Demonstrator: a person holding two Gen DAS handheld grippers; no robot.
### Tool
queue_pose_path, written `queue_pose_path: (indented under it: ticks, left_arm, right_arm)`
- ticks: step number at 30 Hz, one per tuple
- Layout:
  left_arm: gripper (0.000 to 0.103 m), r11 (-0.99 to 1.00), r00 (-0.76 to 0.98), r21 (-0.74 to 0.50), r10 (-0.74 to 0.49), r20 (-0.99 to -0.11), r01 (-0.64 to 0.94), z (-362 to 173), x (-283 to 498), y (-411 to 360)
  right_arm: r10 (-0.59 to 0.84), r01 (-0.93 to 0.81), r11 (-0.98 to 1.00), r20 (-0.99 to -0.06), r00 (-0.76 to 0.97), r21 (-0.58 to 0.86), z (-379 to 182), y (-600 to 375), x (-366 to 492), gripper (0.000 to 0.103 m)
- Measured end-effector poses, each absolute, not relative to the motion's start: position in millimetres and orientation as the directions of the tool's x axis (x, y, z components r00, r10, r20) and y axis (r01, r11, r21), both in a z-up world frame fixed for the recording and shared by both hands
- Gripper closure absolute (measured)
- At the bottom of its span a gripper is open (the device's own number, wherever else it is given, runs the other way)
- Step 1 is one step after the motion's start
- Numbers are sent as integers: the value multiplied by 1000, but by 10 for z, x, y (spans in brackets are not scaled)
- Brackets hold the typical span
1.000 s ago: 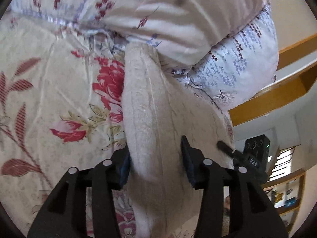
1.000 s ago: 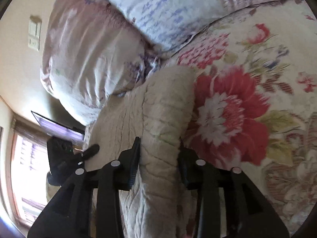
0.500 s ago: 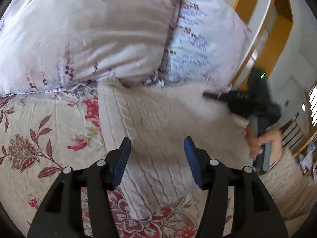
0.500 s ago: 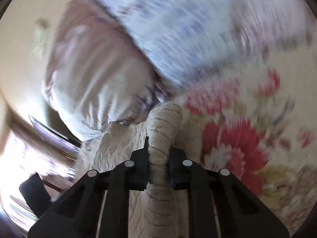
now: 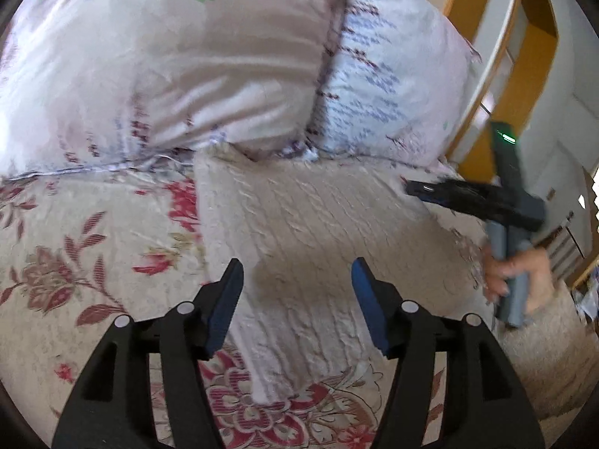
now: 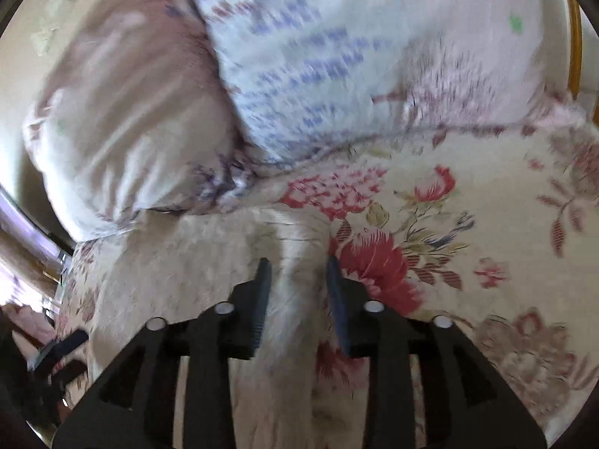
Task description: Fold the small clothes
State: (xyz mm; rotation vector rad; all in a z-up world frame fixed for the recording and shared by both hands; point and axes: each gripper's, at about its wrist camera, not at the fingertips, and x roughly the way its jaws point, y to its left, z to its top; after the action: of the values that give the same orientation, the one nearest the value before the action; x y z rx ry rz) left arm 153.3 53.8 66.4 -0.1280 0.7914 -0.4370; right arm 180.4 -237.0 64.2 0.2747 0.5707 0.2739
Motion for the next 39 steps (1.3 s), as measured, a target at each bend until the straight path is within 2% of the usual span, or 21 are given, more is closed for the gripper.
queue_pose_path:
  ticks: [3, 5, 7, 10, 15, 22, 26, 27, 29, 31, 36, 39]
  left_arm:
    - [40, 947, 664, -187, -316, -678, 260, 695, 1524, 572]
    - [39, 963, 666, -144, -263, -698, 229, 663, 1561, 566]
    - [39, 967, 644, -141, -246, -724, 211, 592, 1603, 569]
    - [38, 970, 620, -135, -234, -749, 203, 491, 1631, 547]
    - [32, 975, 623, -89, -198, -757, 202, 461, 1639, 508]
    - [32, 974, 593, -122, -212, -777, 189, 315, 1659, 517]
    - [29, 980, 626, -66, -169, -761, 186, 353, 1614, 464]
    - [28, 982, 634, -56, -160, -757, 181, 378, 1599, 462]
    - [23, 984, 647, -44, -146, -748, 172, 422, 1570, 470]
    - [20, 985, 656, -44, -143, -742, 165, 448, 1533, 490]
    - [17, 986, 660, -45, -140, -738, 158, 463, 1467, 520]
    - [13, 989, 677, -20, -117, -727, 149, 485, 1420, 524]
  right_arm:
    - [375, -266, 921, -459, 805, 285, 696, -2175, 1576, 65]
    - [386, -309, 922, -472, 792, 235, 677, -1998, 1499, 65]
    - [359, -325, 933, -499, 789, 158, 616, -1823, 1418, 65]
    - [309, -309, 947, -519, 797, 88, 515, -1732, 1377, 56]
    - [234, -265, 964, -569, 788, 29, 269, -1703, 1389, 55]
    - [187, -224, 975, -545, 817, -2, 154, -1670, 1263, 55]
    - [206, -209, 976, -527, 825, 54, 201, -1721, 1230, 52]
    - [208, -205, 977, -525, 825, 64, 222, -1735, 1213, 51]
    - [221, -208, 975, -516, 828, 83, 254, -1750, 1155, 34]
    - [202, -189, 979, -494, 846, 78, 285, -1753, 1065, 27]
    - [141, -114, 990, -466, 874, 86, 343, -1865, 966, 27]
    - [106, -63, 992, -459, 882, 108, 363, -1964, 938, 18]
